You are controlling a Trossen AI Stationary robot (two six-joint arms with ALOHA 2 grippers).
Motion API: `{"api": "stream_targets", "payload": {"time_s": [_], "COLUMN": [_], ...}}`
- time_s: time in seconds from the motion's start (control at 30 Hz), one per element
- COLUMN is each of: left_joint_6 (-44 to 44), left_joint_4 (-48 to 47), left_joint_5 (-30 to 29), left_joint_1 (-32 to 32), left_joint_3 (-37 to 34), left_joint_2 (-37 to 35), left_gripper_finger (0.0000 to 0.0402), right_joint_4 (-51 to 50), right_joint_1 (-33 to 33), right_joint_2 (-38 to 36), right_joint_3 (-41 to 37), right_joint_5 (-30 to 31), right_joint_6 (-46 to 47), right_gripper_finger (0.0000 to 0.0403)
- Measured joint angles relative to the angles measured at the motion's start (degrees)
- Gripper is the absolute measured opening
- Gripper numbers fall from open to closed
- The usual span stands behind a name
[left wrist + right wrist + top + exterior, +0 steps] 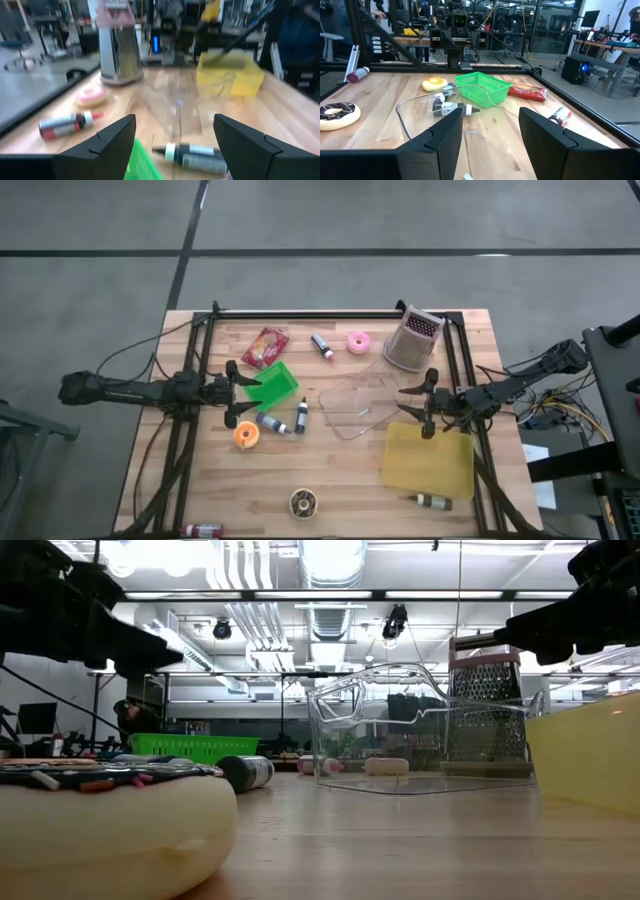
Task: Pick & Place Food Item
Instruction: Put the yellow donut into the green bin
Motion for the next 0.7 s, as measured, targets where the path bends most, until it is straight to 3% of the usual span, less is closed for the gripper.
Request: {"api": "stream_targets", "payload": {"time_s": [0.4, 0.7], "left_joint_6": [-7.4, -9.3], "left_joint_4": [-22.2, -23.2], "left_joint_5": [0.2, 0.2], "left_joint_1": [-2.7, -5.4], "left_joint_3": [9.5, 10.6], "left_joint_2": [1.8, 5.7], "left_gripper_finger": [0.0256, 0.0256], "right_joint_4": [-1.0, -1.0], "right_joint_1": [0.0, 0.0], "right_joint_2": [0.0, 0.0], "right_joint_3": [0.0, 0.0], "right_joint_5": [0.0, 0.0], "right_joint_6": [0.3, 0.4], "right_gripper_finger": [0.0192, 0.0192]}}
